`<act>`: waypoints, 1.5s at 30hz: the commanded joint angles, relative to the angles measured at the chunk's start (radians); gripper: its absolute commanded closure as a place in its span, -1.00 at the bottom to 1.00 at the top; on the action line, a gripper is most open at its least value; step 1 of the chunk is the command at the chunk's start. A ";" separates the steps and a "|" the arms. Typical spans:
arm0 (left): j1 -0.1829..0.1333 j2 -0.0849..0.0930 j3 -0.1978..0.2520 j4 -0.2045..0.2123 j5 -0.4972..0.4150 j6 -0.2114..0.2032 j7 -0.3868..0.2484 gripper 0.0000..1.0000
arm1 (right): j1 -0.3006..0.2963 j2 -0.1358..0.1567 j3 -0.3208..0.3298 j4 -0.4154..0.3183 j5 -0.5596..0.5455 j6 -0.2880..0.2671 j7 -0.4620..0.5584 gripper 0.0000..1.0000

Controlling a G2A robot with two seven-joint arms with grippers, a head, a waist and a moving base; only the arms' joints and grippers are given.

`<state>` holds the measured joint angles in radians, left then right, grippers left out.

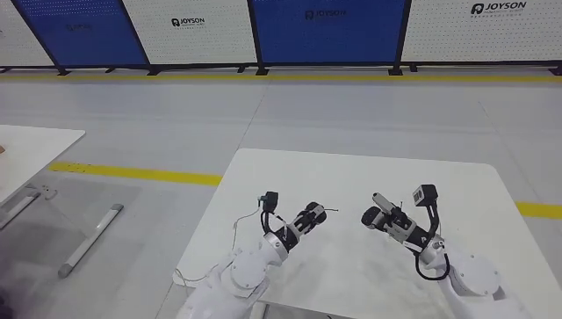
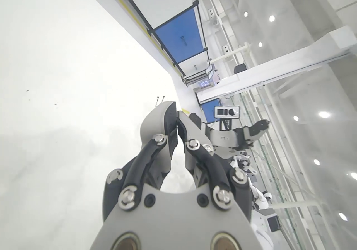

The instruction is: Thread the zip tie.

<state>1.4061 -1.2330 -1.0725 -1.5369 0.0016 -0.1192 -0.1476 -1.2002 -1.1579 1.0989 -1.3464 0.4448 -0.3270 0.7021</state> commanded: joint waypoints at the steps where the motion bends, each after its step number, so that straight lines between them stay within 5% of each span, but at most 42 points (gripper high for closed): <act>1: -0.014 -0.004 0.021 0.027 0.017 -0.001 0.008 1.00 | 0.000 0.000 0.000 0.000 0.000 0.000 0.000 -1.00; 16: -0.020 -0.007 0.030 0.039 -0.001 -0.006 -0.004 1.00 | 0.000 0.000 0.000 0.000 0.000 0.000 0.000 -1.00; 26: -0.009 0.030 -0.045 0.039 -0.142 -0.087 -0.423 1.00 | 0.000 0.000 0.000 0.000 0.000 0.000 0.000 -1.00; 37: -0.009 0.030 -0.045 0.039 -0.142 -0.087 -0.423 1.00 | 0.000 0.000 0.000 0.000 0.000 0.000 0.000 -1.00; 42: -0.009 0.030 -0.045 0.039 -0.142 -0.087 -0.423 1.00 | -0.019 0.019 0.062 -0.079 -0.147 -0.010 -0.018 -1.00; 45: -0.009 0.030 -0.045 0.039 -0.142 -0.087 -0.423 1.00 | -0.035 0.040 0.130 -0.148 -0.228 0.040 0.023 -1.00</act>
<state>1.3976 -1.2026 -1.1179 -1.4977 -0.1401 -0.2061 -0.5706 -1.2307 -1.1243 1.2049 -1.4717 0.2423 -0.3076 0.7157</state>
